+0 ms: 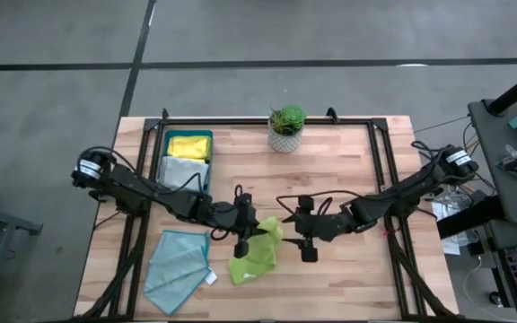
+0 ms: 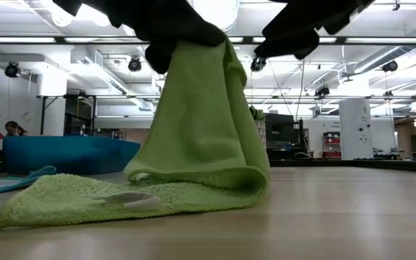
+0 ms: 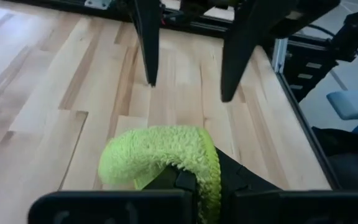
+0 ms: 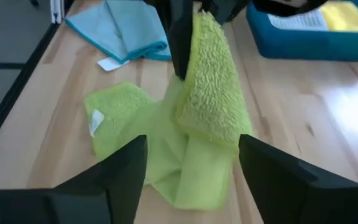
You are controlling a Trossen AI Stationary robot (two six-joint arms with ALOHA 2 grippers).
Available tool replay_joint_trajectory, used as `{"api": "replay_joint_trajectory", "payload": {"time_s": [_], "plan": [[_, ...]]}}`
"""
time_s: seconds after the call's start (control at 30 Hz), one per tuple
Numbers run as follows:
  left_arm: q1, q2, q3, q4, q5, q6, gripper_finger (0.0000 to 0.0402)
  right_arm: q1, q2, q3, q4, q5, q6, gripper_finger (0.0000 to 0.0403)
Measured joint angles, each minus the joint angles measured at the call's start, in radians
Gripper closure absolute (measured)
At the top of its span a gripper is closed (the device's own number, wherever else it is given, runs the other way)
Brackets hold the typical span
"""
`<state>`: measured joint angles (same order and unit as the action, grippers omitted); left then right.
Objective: Fold microfiber towels
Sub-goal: Fold the green towel
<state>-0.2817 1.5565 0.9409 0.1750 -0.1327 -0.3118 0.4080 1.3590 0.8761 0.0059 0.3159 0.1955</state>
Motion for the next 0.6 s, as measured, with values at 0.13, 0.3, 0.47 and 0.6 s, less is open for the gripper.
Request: {"api": "replay_joint_trajectory", "payload": {"time_s": [0.13, 0.3, 0.47, 0.6], "plan": [[0.008, 0.001, 0.0, 0.002, -0.001, -0.024, 0.0402, 0.0, 0.01, -0.08, 0.188, 0.015, -0.04, 0.0152], [0.014, 0.001, 0.0, 0.005, -0.006, -0.025, 0.0402, -0.001, 0.066, -0.127, 0.409, 0.104, -0.086, 0.0158], [0.016, 0.001, 0.0, 0.01, -0.007, -0.025, 0.0402, -0.002, 0.134, -0.114, 0.452, 0.189, -0.112, 0.0167], [0.016, 0.001, 0.0, 0.009, -0.007, -0.025, 0.0402, -0.004, 0.169, -0.098, 0.452, 0.253, -0.129, 0.0168]]}}
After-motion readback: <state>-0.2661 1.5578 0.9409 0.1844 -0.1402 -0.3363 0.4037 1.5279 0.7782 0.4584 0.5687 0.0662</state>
